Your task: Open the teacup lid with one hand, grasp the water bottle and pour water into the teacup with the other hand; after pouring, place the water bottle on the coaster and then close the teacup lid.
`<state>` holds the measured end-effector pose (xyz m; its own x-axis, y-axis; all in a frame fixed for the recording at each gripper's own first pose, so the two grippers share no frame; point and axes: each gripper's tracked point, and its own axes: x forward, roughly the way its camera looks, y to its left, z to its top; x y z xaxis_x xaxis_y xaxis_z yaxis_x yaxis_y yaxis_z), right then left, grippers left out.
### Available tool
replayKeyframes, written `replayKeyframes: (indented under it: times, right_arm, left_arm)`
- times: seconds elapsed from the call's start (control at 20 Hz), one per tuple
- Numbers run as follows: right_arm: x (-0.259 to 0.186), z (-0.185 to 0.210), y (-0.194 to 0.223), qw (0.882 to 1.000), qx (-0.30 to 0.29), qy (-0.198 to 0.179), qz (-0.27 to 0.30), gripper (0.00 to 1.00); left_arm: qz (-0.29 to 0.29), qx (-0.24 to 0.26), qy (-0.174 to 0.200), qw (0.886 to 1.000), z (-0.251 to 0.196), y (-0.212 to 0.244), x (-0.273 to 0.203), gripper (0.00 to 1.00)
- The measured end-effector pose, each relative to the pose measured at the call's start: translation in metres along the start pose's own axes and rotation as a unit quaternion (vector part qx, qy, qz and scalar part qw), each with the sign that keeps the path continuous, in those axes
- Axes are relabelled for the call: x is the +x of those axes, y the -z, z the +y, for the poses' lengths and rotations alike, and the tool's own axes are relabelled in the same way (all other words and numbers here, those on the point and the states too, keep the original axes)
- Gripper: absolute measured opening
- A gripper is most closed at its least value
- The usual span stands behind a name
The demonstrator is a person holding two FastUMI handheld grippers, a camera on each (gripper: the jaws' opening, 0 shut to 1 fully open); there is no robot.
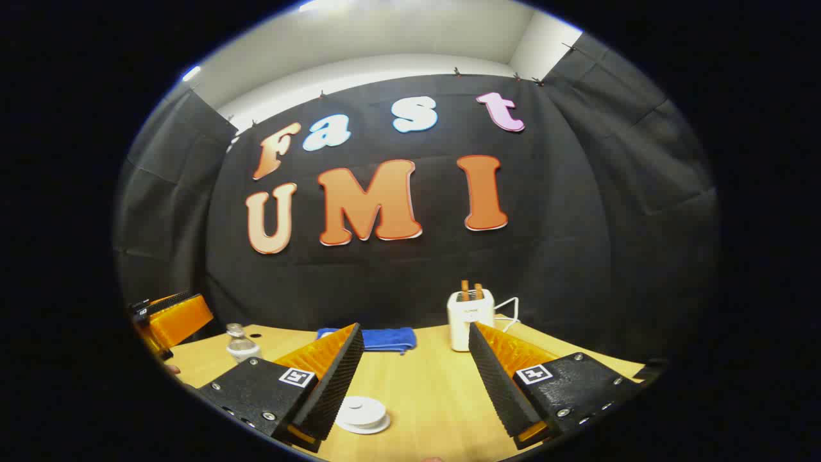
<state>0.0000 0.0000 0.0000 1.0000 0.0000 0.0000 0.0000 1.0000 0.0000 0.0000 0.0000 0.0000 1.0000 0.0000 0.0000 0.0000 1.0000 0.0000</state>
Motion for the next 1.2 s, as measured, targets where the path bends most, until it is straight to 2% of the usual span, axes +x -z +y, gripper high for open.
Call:
replayKeyframes:
  times: [0.1,0.2,0.35,0.55,0.75,0.95,1.2]
  right_arm:
    - [0.007,0.009,0.004,1.0,-0.003,-0.009,0.006,0.98]
    - [0.017,0.012,0.021,0.999,-0.019,-0.003,0.029,1.0]
    - [0.015,0.017,0.044,0.997,-0.033,-0.013,0.062,0.98]
    - [0.013,0.009,0.052,0.996,-0.028,-0.007,0.083,0.98]
    - [0.008,0.002,0.043,0.997,-0.019,-0.003,0.072,0.98]
    - [0.008,-0.002,0.04,0.998,-0.019,0.002,0.068,0.98]
    - [0.013,0.005,0.055,0.996,-0.022,-0.004,0.081,0.98]
  left_arm:
    - [0.017,0.007,-0.041,0.999,0.044,0.007,-0.006,1.0]
    - [0.026,-0.002,-0.078,0.997,0.074,0.013,-0.005,1.0]
    - [0.046,-0.016,-0.106,0.993,0.096,0.028,-0.01,0.98]
    - [0.068,-0.019,-0.118,0.991,0.108,0.047,-0.008,0.99]
    - [0.086,0.014,-0.129,0.988,0.116,0.06,-0.003,0.99]
    - [0.094,-0.005,-0.119,0.988,0.109,0.066,0.002,0.99]
    - [0.093,0.001,-0.114,0.989,0.102,0.068,0.002,0.99]
